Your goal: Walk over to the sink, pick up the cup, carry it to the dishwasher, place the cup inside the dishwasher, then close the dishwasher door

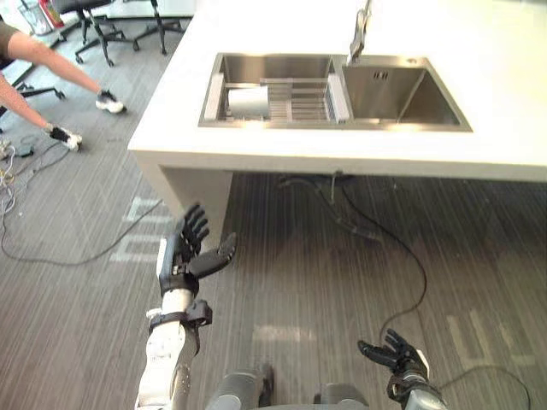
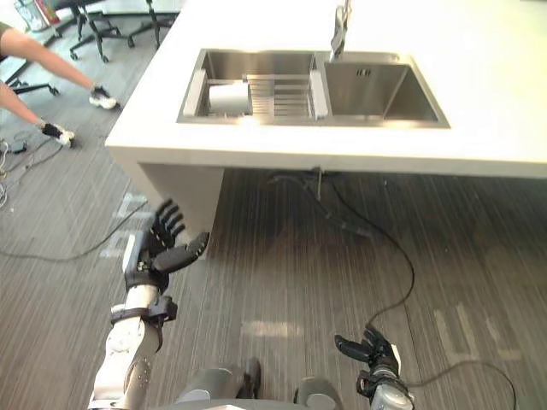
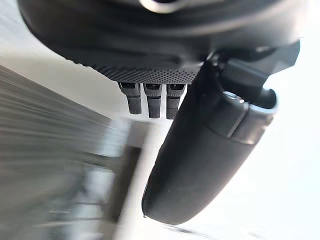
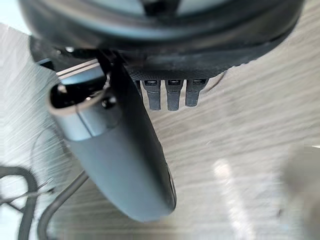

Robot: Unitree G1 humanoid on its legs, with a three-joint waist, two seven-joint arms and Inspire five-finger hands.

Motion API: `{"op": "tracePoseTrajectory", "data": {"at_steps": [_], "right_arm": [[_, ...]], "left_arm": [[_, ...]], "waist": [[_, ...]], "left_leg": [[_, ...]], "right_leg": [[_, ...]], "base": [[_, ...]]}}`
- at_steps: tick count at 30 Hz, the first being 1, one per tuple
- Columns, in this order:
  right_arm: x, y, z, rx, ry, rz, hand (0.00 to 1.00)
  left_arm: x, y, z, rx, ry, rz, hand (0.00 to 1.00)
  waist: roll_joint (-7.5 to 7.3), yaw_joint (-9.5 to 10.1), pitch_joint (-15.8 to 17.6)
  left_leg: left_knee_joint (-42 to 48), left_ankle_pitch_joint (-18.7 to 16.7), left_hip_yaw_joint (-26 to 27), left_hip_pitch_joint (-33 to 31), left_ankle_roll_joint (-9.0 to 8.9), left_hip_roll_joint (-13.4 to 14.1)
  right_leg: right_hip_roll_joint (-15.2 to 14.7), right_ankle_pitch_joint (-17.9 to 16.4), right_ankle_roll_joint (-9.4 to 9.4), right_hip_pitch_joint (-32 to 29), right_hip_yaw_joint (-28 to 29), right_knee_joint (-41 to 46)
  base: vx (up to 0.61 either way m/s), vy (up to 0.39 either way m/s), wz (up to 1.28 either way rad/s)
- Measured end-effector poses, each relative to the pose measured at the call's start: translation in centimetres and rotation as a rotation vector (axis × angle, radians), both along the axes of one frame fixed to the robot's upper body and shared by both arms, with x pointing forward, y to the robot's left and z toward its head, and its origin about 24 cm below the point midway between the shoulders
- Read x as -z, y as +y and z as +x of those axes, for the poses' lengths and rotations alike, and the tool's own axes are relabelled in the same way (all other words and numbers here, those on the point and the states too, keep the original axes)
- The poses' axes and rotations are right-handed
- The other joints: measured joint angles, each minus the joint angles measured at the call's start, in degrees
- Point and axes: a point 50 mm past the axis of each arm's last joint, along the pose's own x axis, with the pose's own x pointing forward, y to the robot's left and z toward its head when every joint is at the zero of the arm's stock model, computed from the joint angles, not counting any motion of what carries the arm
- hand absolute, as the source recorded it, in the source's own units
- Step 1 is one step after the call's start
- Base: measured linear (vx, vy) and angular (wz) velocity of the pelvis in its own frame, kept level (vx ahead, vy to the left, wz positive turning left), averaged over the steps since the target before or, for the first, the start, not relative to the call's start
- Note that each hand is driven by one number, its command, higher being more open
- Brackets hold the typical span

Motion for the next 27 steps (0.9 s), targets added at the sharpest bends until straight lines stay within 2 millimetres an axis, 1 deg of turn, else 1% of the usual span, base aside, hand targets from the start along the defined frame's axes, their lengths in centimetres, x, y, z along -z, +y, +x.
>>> {"op": "tracePoseTrajectory", "data": {"at_steps": [1,2,3,4,5,6,7,8,9,10,11,12,13,14,15,16,17,18,19,20,21,22,23,26,27], "right_arm": [[0.1,0.3,0.0,-0.017,0.001,0.007,0.9],[0.1,0.4,0.1,-0.037,0.002,0.004,0.9],[0.1,0.4,0.1,-0.037,0.002,0.004,0.9],[0.1,0.3,0.0,-0.036,0.006,0.0,0.9],[0.1,0.1,-0.1,-0.035,0.011,-0.004,0.9],[0.2,0.1,-0.2,-0.034,0.017,-0.005,0.9],[0.3,0.0,-0.6,-0.031,0.029,-0.005,0.9],[0.4,-0.5,-1.0,-0.029,0.045,-0.015,0.9],[0.4,-0.6,-1.0,-0.029,0.049,-0.016,0.9],[0.4,-0.6,-1.3,-0.028,0.055,-0.016,0.9],[0.3,-0.7,-1.6,-0.034,0.053,-0.019,0.9],[0.2,-0.7,-1.7,-0.048,0.048,-0.027,0.9],[0.1,-0.7,-1.8,-0.048,0.042,-0.03,0.9],[-0.3,-1.0,-1.5,-0.043,0.017,-0.037,0.9],[-0.8,-1.3,-0.9,-0.032,-0.018,-0.043,0.9],[-0.9,-1.5,-0.7,-0.032,-0.031,-0.048,0.9],[-1.0,-1.5,-0.3,-0.033,-0.044,-0.049,0.9],[-1.1,-1.5,-0.2,-0.029,-0.046,-0.049,0.9],[-1.0,-1.7,-0.4,-0.028,-0.038,-0.052,0.9],[-0.9,-2.3,-1.1,-0.026,-0.014,-0.066,0.9],[-0.4,-1.8,-1.5,-0.018,0.013,-0.047,0.9],[0.3,-1.0,-2.3,-0.007,0.051,-0.016,0.9],[0.6,-0.3,-2.8,-0.005,0.063,0.01,0.9],[1.1,0.5,-3.7,-0.004,0.09,0.042,0.9],[1.1,0.5,-3.6,-0.007,0.086,0.044,0.9]], "left_arm": [[-1.3,0.0,0.2,0.006,-0.069,0.009,0.9],[-2.1,0.0,0.3,0.006,-0.118,0.021,0.9],[-2.4,0.1,0.4,0.005,-0.133,0.025,0.9],[-2.7,0.3,0.4,-0.013,-0.149,0.027,0.9],[-2.9,0.7,0.5,-0.038,-0.16,0.025,0.9],[-2.9,0.9,0.5,-0.057,-0.159,0.024,0.9],[-2.8,1.2,0.4,-0.079,-0.154,0.022,0.9],[-2.5,1.4,0.4,-0.105,-0.14,0.011,0.9],[-2.7,1.6,0.5,-0.117,-0.148,0.009,0.9],[-2.8,1.6,0.6,-0.119,-0.151,0.003,0.9],[-2.9,1.5,0.7,-0.121,-0.156,-0.005,0.9],[-3.3,1.5,0.7,-0.118,-0.169,0.0,0.9],[-3.5,1.5,0.7,-0.117,-0.179,0.005,0.9],[-4.0,1.6,0.8,-0.117,-0.199,0.012,0.9],[-4.6,1.7,0.8,-0.121,-0.226,0.016,0.9],[-4.8,1.8,0.8,-0.124,-0.238,0.019,0.9],[-5.3,2.1,0.9,-0.132,-0.259,0.028,0.9],[-5.7,2.3,1.1,-0.131,-0.27,0.051,0.9],[-5.7,2.3,1.2,-0.13,-0.272,0.069,0.9],[-5.7,2.3,1.4,-0.123,-0.269,0.088,0.9],[-5.8,2.5,1.5,-0.123,-0.266,0.118,0.9],[-5.6,2.8,1.8,-0.119,-0.247,0.164,0.9],[-5.7,3.1,1.9,-0.119,-0.236,0.197,0.9],[-5.4,3.8,2.0,-0.113,-0.205,0.254,0.9],[-5.4,4.0,2.1,-0.107,-0.194,0.275,0.9]], "waist": [[0.19,-0.07,-0.03],[0.3,-0.29,-0.01],[0.36,-0.47,-0.04],[0.56,-1.41,-0.3],[0.45,-2.05,-0.38],[0.43,-2.33,-0.43],[0.32,-2.6,-0.76],[2.28,-2.26,-1.47],[2.96,-2.41,-1.15],[3.4,-2.55,-0.9],[3.94,-2.21,-0.46],[4.1,-1.48,-0.3],[4.04,-1.01,-0.3],[3.88,-0.67,-0.37],[4.06,0.18,-0.49],[4.16,0.61,-0.56],[3.5,0.99,-0.27],[3.77,0.86,-0.47],[3.74,0.67,-0.51],[5.93,0.27,-1.85],[5.25,0.05,-1.93],[3.16,-0.01,-2.08],[1.46,0.14,-2.39],[-0.75,0.52,-3.64],[-1.02,0.48,-3.8]], "left_leg": [[-1.67,-0.9,-0.46,2.8,-0.6,1.05],[-2.88,-1.14,-0.63,5.26,-1.01,2.13],[-3.07,-1.18,-0.72,6.09,-1.1,2.58],[-3.13,-1.65,-1.24,7.35,-1.93,3.52],[-3.81,-2.67,-2.06,9.24,-3.6,4.38],[-4.21,-3.08,-2.5,10.35,-4.27,4.81],[-4.1,-3.49,-3.2,11.43,-4.99,5.33],[-2.13,-3.34,-3.44,11.17,-5.79,7.86],[3.98,-2.29,-3.45,9.59,-7.61,9.11],[10.04,-1.11,-3.53,7.79,-9.03,9.95],[25.97,3.96,-3.64,2.36,-10.27,11.84],[38.11,4.42,-2.61,-2.71,-10.29,13.65],[41.56,3.46,-1.81,-4.94,-10.24,14.3],[43.64,1.26,-0.9,-9.31,-10.17,15.12],[40.77,-0.6,0.46,-12.63,-10.21,16.1],[38.4,-1.35,0.9,-13.97,-10.24,16.48],[30.93,-1.62,1.29,-15.36,-10.15,16.12],[20.18,-0.27,0.75,-15.17,-9.88,14.46],[14.32,2.47,0.06,-14.8,-9.59,13.77],[4.78,11.74,-2.42,-14.27,-9.9,12.68],[5.1,10.77,-2.13,-13.63,-9.95,12.27],[2.78,11.0,-1.69,-11.46,-9.59,10.77],[1.22,11.06,-1.27,-10.44,-9.39,9.8],[-0.91,10.8,0.01,-8.92,-8.94,8.79],[-1.56,10.73,0.39,-8.25,-8.82,8.69]], "right_leg": [[0.61,-0.47,-0.71,-3.15,-1.29,-4.08],[1.59,-0.34,-0.8,-5.36,-1.82,-11.29],[1.99,-0.03,-0.61,-6.29,-1.79,-15.45],[2.69,2.99,-0.55,-7.23,-1.32,-25.0],[3.12,8.74,-0.77,-7.74,-0.55,-33.51],[3.58,13.33,-0.94,-7.55,-0.39,-35.44],[3.89,19.01,-2.08,-6.34,-0.5,-36.66],[5.96,17.38,-3.72,-5.53,-1.94,-35.87],[7.22,15.6,-4.75,-3.15,-3.29,-36.28],[8.09,15.09,-5.28,-0.91,-3.87,-37.18],[9.47,14.39,-6.27,4.52,-4.16,-40.15],[10.83,14.06,-6.57,10.07,-3.56,-43.63],[11.14,14.01,-6.65,12.3,-3.23,-45.25],[11.21,13.89,-6.84,15.86,-2.88,-47.85],[11.05,13.88,-6.86,18.09,-2.0,-49.93],[10.95,13.88,-6.86,19.03,-1.4,-50.79],[10.22,13.48,-6.3,20.63,-0.53,-52.03],[9.33,12.36,-5.21,21.83,0.04,-52.35],[9.28,11.64,-4.59,22.15,0.12,-52.26],[10.32,9.79,-3.56,22.54,0.37,-51.93],[9.81,8.55,-3.11,23.12,0.59,-51.38],[8.1,7.99,-2.7,23.11,0.85,-49.92],[6.87,7.34,-2.5,23.07,1.64,-49.17],[5.42,7.39,-2.45,23.07,3.92,-49.1],[5.17,7.44,-2.38,23.32,4.51,-49.07]], "base": [[0.47,-0.077,0.08],[0.49,-0.098,0.12],[0.5,-0.134,0.32],[0.51,-0.161,0.45],[0.51,-0.176,0.46],[0.56,-0.218,0.37],[0.6,-0.244,0.16],[0.72,-0.301,0.21],[0.58,-0.25,0.17],[0.55,-0.249,0.31],[0.51,-0.208,0.15],[0.59,-0.215,0.0],[0.53,-0.178,-0.17],[0.49,-0.149,-0.31],[0.37,-0.091,-0.36],[0.35,-0.009,-0.45],[0.34,0.069,-0.36],[0.33,0.097,-0.25],[0.32,0.146,-0.06],[0.25,0.142,0.05],[0.31,0.152,0.08],[0.28,0.1,0.09],[0.27,0.066,0.09],[0.23,0.062,-0.06],[0.14,0.027,-0.18]]}}
